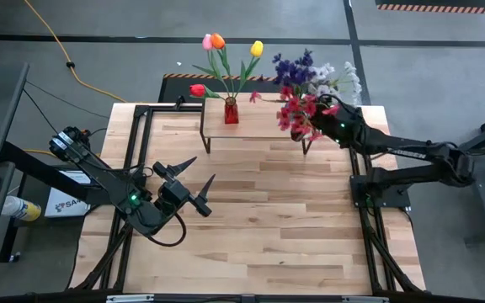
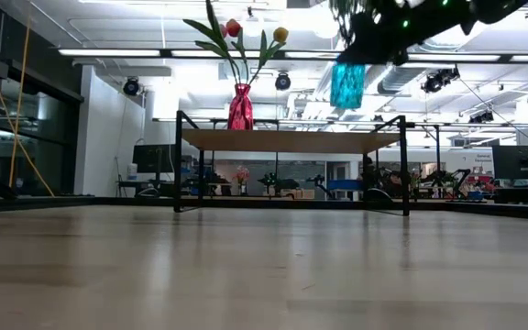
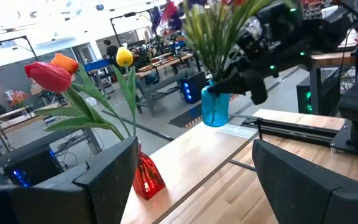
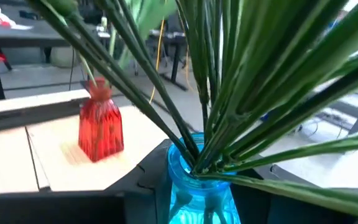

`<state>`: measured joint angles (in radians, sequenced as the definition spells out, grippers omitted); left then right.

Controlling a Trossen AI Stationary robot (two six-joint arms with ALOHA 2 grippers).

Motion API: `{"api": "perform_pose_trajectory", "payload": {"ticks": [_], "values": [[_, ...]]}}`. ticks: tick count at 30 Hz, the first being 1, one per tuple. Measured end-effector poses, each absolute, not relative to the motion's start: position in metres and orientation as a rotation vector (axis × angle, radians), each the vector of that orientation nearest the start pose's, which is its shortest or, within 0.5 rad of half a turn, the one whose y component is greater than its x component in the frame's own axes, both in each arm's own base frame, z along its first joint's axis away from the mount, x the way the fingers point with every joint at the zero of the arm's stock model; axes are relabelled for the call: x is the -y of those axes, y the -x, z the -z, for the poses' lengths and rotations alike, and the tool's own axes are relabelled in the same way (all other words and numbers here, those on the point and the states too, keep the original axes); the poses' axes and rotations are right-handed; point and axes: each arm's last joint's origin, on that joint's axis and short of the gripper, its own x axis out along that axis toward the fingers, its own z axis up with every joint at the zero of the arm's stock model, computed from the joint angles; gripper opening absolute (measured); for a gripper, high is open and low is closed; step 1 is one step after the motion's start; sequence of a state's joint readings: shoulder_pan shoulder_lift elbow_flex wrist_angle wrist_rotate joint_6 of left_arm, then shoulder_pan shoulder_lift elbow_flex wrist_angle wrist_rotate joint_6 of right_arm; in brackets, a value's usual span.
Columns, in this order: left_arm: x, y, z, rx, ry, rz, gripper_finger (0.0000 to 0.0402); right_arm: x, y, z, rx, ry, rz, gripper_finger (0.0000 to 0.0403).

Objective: Pick and place flowers into a vace then onto a shelf
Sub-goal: Put the blue flower vase on the shelf

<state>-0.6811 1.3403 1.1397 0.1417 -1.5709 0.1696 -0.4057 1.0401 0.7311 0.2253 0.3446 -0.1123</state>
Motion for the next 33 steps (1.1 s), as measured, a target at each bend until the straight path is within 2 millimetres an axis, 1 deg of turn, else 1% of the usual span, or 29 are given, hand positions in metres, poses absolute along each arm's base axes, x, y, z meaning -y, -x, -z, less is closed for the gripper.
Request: {"api": "perform_pose_trajectory", "payload": {"ticks": [6,13,21,33], "values": [[0.153,-0.235,-0.365,-0.101,-0.213,-0.886,0.0347,0.122,-0.22,-0.288,-0.198,0.08,0.74,0.0123],[0.153,-0.235,-0.365,-0.102,-0.214,-0.886,0.0347,0.138,-0.229,-0.27,-0.251,0.065,0.749,0.0123],[0.153,-0.235,-0.365,-0.102,-0.215,-0.886,0.0347,0.145,-0.229,-0.267,-0.251,0.059,0.735,0.0123],[0.153,-0.235,-0.365,-0.102,-0.214,-0.886,0.0347,0.145,-0.229,-0.267,-0.253,0.059,0.704,0.0124]]}}
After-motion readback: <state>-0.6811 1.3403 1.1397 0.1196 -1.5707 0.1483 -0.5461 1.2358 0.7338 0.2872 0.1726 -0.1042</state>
